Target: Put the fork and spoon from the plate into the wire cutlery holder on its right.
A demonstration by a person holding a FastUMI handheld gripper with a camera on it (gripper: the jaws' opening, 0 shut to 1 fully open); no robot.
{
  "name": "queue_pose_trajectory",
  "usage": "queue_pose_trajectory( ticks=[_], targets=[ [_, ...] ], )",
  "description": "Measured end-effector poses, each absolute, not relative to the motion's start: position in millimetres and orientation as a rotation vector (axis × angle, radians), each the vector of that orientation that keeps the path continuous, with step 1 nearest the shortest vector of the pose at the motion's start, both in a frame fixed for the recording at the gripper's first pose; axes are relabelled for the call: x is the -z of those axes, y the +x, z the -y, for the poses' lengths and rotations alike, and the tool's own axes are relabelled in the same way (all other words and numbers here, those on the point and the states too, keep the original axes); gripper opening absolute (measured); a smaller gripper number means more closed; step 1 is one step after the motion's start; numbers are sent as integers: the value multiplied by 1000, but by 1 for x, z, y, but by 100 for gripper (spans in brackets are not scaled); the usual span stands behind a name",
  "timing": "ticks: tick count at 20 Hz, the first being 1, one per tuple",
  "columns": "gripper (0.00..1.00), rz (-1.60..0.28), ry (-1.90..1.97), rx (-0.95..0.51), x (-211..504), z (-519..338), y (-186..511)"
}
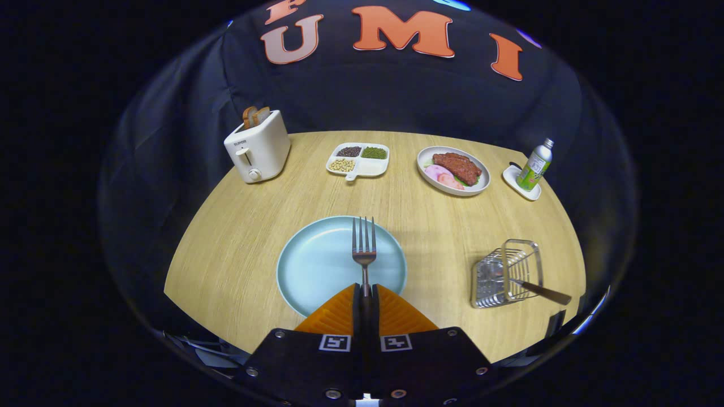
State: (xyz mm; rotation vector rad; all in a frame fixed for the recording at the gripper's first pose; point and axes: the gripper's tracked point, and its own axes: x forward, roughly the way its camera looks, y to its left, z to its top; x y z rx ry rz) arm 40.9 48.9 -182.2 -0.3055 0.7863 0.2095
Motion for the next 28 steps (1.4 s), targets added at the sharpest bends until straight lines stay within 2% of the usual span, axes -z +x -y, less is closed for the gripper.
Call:
queue_pose_trajectory(
  ticks=[5,11,19,28],
  targets=[
    [5,-861,-419,-154,146,26,37],
    [5,-1046,-487,-117,130,93,35],
    [5,-1292,-503,-89,148,126,54],
    [5,-1424,-646,-118,174,135,83]
  ],
)
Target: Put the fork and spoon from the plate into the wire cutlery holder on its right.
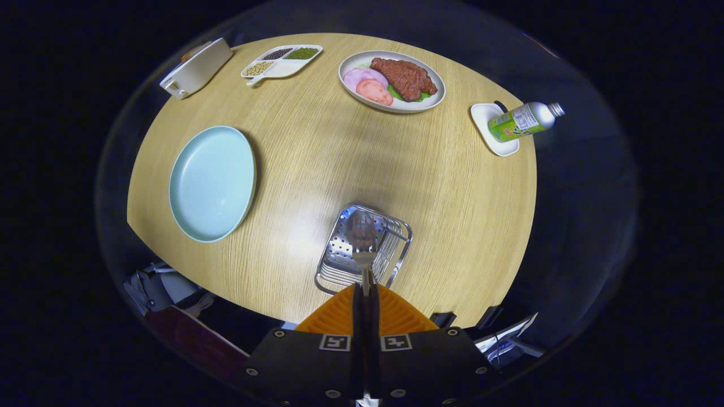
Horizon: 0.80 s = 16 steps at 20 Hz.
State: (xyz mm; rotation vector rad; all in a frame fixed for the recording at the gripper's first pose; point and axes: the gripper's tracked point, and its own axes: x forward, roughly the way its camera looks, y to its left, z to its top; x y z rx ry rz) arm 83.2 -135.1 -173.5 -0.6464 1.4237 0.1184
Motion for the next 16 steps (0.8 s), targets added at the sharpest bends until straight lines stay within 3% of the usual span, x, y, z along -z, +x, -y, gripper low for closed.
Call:
queue_pose_trajectory(
  ticks=[7,12,13,16],
  targets=[
    [5,-1459,-637,-127,193,136,88],
    [14,-1409,-585,-123,191,132,96],
    [18,-1389,-571,-125,189,130,98],
    [57,-1319,-477,-151,177,119,103]
  ],
)
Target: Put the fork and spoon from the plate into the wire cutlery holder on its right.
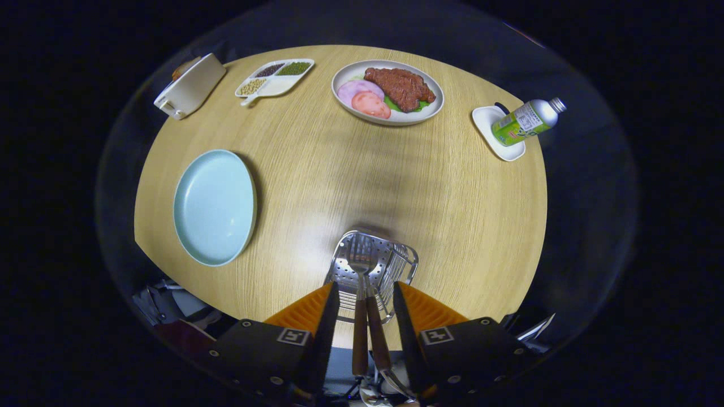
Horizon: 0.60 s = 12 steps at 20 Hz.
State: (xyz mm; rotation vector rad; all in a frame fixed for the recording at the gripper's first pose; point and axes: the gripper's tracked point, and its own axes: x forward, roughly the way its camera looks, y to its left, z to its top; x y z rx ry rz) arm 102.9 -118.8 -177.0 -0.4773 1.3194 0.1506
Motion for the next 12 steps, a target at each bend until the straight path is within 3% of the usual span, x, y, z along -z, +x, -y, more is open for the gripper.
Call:
queue_pose_trajectory(
  ticks=[1,2,4,12],
  targets=[
    [67,-1276,-443,-156,170,115,106],
    [89,-1238,-418,-157,165,114,110],
    [99,-1167,-380,-146,149,115,112],
    [98,-704,-120,-133,46,102,115]
  ],
)
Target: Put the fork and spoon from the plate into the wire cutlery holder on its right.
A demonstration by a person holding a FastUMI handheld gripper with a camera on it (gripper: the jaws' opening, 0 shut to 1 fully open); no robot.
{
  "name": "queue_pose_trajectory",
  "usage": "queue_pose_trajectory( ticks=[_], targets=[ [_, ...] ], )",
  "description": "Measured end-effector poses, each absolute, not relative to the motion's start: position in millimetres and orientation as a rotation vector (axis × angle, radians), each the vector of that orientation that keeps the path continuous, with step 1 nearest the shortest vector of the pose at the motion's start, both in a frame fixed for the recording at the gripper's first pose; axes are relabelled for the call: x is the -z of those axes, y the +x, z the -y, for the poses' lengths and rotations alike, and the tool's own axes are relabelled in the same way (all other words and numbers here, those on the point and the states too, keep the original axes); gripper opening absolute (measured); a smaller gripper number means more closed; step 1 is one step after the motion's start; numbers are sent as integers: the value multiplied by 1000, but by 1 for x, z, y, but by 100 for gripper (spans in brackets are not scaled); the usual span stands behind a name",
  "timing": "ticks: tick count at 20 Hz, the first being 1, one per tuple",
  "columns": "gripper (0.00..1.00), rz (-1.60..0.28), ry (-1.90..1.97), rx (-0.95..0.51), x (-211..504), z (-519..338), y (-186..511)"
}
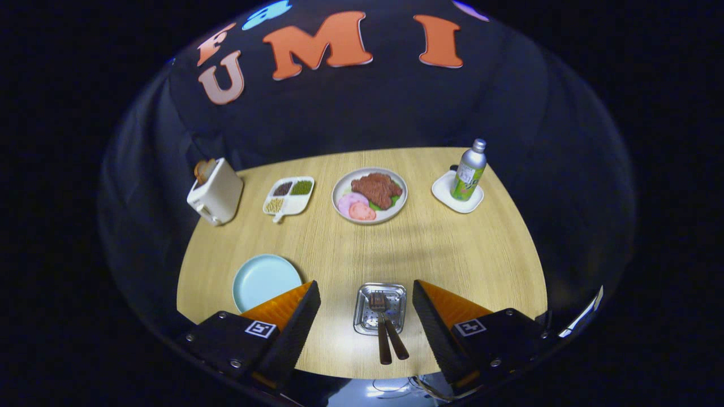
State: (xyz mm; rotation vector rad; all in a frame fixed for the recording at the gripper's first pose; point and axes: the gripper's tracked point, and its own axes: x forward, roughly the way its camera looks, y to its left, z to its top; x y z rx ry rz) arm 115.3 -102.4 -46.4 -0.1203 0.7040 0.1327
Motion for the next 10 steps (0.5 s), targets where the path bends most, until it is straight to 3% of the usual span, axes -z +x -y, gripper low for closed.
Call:
queue_pose_trajectory(
  ticks=[7,10],
  targets=[
    [99,-242,26,-101,-51,104,86],
    [99,-137,21,-65,-59,111,66]
  ],
)
